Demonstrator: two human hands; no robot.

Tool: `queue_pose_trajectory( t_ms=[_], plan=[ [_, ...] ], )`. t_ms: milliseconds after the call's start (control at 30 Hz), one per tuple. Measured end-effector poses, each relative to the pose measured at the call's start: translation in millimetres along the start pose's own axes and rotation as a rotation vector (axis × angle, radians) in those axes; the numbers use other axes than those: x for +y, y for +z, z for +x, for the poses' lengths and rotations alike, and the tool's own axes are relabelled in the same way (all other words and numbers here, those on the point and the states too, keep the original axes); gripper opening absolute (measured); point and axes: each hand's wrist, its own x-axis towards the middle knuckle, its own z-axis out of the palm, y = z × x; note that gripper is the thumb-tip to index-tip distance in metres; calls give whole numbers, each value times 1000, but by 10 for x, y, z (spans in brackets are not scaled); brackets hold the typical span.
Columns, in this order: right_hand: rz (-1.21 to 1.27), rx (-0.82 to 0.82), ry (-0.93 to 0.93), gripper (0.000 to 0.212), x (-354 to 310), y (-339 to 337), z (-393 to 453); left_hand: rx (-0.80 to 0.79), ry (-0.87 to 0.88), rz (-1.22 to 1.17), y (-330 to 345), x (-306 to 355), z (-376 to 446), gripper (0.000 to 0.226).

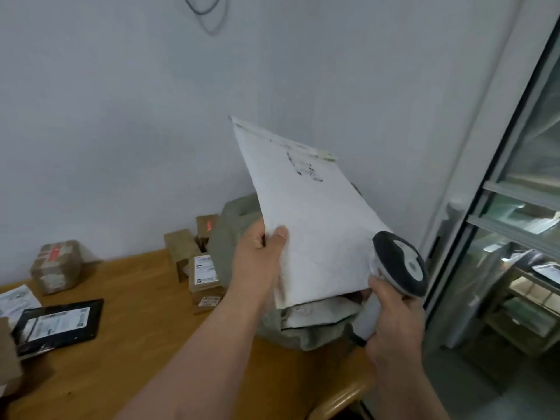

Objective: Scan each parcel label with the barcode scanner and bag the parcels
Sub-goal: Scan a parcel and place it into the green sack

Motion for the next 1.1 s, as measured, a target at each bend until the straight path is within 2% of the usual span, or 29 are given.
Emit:
queue_pose_trajectory(
  t_ms=[67, 200, 300, 433, 567, 700, 767, 867, 967, 1033, 1100],
  plan=[
    [-92, 18, -160, 50, -137, -125, 234, -24, -92, 159, 233, -249, 119, 11],
    [-402, -2, -398, 41, -296, -318, 623, -96, -271, 371, 490, -789, 270, 44],
    [-581, -30, -448, 33, -281, -428, 874, -110, -330, 698, 563, -1069, 454, 49],
    [-630, -59, -476, 30, -274, -451, 1138, -183, -317, 1044, 674, -1207, 766, 46],
    [-650, -109, -528, 49, -351, -270, 1311, -220, -377, 1159, 687, -1399, 1165, 40],
    [-707, -147, -612, 40, -473, -8, 1396, -307, -468, 1269, 534, -1599, 1485, 48],
    [-663, -188, -620, 43, -517, 127, 1437, -223, -461, 1213, 489, -1637, 1643, 52],
    [-567, -314, -573, 50, -569, 304, 1445, 72, -419, 974, 437, -1574, 1893, 54],
    [-381, -376, -454, 40, -614, 407, 1429, 370, -347, 674, 266, -1509, 2119, 54],
    [-267, -466, -427, 37, -685, 484, 1416, 466, -296, 558, 152, -1473, 2202, 54],
    [-175, -607, -483, 42, -781, 552, 1428, 474, -246, 448, 96, -1456, 2250, 54]
  ],
)
